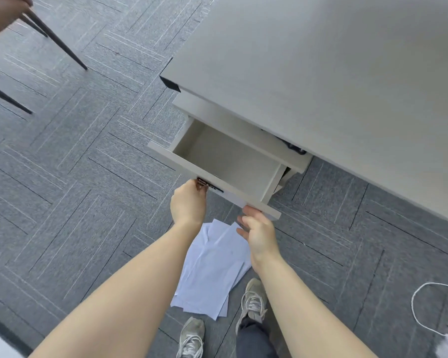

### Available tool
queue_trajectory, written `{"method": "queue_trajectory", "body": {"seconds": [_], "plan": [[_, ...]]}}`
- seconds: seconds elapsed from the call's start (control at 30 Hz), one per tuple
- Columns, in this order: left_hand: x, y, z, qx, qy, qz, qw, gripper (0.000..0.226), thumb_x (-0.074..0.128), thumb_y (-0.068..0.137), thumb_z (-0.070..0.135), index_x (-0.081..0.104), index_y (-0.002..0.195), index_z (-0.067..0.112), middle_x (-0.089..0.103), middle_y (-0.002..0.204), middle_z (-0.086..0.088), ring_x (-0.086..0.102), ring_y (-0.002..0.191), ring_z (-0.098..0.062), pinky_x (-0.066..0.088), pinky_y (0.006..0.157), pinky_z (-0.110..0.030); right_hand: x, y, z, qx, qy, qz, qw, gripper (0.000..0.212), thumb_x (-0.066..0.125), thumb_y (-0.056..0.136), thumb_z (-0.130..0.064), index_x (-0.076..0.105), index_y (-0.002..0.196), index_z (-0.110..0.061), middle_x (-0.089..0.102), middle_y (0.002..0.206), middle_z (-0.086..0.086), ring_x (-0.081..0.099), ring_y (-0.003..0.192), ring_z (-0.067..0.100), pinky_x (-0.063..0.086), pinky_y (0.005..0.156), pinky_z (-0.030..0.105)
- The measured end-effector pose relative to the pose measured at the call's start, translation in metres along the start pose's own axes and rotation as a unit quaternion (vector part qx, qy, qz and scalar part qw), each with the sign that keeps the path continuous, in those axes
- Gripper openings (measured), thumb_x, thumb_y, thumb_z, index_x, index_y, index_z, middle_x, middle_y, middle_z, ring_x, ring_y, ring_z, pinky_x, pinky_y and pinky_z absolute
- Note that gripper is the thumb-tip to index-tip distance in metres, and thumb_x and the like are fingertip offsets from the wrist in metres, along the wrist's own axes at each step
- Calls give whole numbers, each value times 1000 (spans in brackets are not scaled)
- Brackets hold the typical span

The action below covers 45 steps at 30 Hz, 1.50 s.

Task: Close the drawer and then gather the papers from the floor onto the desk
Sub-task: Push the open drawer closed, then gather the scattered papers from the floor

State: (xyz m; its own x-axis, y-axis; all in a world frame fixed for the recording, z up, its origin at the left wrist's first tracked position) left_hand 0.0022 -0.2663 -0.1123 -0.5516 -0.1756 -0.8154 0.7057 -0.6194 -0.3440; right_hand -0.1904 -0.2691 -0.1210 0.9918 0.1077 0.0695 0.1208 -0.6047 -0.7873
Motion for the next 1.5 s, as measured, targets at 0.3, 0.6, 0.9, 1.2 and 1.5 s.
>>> {"method": "queue_trajectory", "body": {"seconds": [0.3,0.6,0.9,1.2,1.5], "plan": [[25,58,78,71,43,31,996,31,50,93,35,65,102,8,73,98,-16,64,91,-39,41,66,-36,-16,60,-76,-47,-37,-10,998,46,46,91,-5,53,136,-13,53,135,-3,56,95,2,46,105,41],[29,64,91,130,112,40,984,37,41,98,34,58,103,2,69,98,-21,64,88,-41,33,62,-36,-18,70,-83,-57,-72,-14,996,46,47,90,-6,52,135,-18,54,131,-9,56,93,0,45,103,39],[34,69,86,100,34,-18,994,28,36,98,20,58,99,3,70,96,-20,63,88,-41,46,68,-41,-21,72,-83,-60,-79,-18,995,45,48,90,-7,52,133,-18,54,128,-8,55,95,1,46,103,40],[32,43,57,0,-127,-155,980,58,40,93,51,47,134,11,62,128,-13,59,115,-32,45,95,-41,-15,52,-86,-67,-123,-30,990,49,47,93,-10,44,141,-18,49,131,1,49,114,14,43,99,40],[25,-82,-171,-128,-96,-234,959,25,41,89,26,39,66,18,46,68,-5,40,63,-22,32,58,-31,0,-20,33,0,-240,12,971,45,47,92,-8,48,137,-12,57,95,-2,54,93,20,48,80,37]]}}
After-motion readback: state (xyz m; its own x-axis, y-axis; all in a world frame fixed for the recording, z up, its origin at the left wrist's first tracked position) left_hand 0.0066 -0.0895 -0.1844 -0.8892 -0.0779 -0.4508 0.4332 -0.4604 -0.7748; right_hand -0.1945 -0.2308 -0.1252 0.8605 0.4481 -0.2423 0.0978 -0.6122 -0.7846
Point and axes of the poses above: each hand's wrist, its own y-axis towards the middle knuckle, its own x-axis out of the palm, z = x × y, the point moved 6 cm from there along y, towards the middle knuckle
